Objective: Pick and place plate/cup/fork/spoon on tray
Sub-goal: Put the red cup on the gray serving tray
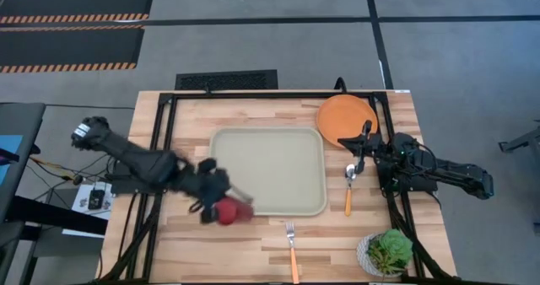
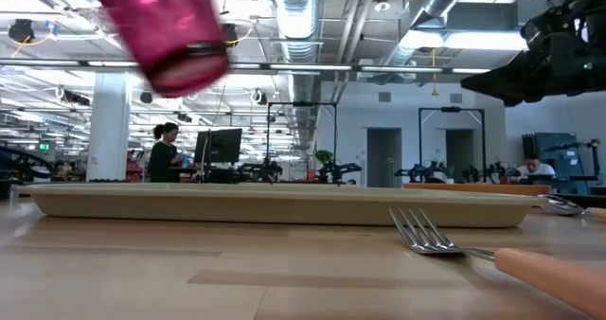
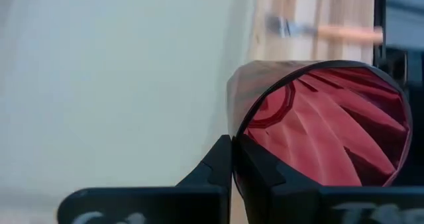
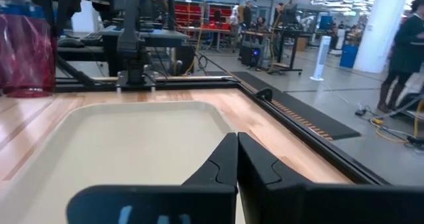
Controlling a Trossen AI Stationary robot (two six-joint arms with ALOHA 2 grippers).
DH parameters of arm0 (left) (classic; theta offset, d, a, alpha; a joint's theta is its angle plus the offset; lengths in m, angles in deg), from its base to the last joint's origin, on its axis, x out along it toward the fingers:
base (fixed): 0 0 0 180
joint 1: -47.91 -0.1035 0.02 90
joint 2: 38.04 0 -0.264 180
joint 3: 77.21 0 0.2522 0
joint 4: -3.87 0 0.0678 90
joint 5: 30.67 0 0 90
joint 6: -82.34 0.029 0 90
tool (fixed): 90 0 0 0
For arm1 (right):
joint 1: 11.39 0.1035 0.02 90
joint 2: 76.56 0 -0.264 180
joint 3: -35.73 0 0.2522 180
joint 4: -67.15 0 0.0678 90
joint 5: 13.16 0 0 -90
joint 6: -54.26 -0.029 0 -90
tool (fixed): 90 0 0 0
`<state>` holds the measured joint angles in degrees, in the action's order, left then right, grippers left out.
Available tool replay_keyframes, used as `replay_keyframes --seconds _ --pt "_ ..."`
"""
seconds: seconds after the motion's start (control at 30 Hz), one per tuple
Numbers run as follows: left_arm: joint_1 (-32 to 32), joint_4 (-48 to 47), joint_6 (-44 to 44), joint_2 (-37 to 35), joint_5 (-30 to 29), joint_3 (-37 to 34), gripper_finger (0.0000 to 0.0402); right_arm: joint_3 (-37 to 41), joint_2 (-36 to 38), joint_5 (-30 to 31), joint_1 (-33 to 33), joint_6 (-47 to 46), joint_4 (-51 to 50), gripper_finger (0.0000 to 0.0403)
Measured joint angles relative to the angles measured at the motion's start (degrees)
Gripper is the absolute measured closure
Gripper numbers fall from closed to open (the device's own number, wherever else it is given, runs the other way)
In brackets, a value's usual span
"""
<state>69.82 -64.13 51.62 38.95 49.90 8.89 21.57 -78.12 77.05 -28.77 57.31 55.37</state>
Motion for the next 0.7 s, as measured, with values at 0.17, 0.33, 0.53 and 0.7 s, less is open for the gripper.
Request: replay_keyframes --seconds 0.17,0.33,0.53,0.7 --pt "-17.2 8.1 11.0 2.0 7.2 0.3 0.0401 0.0 0.0 0.0 0.0 -0.1 -0.1 0.0387" --pt "-28.8 13.0 18.6 7.6 14.2 3.2 0.0401 0.0 -0.4 0.4 0.0 0.0 -0.1 0.0382" --pt "-34.4 15.0 23.8 18.3 16.7 12.2 0.0401 0.0 -0.8 1.1 0.0 0.0 -0.1 0.0386" --pt "-37.2 12.3 26.6 27.1 16.9 22.3 0.0401 0.0 -0.8 1.1 0.0 0.0 -0.2 0.0386"
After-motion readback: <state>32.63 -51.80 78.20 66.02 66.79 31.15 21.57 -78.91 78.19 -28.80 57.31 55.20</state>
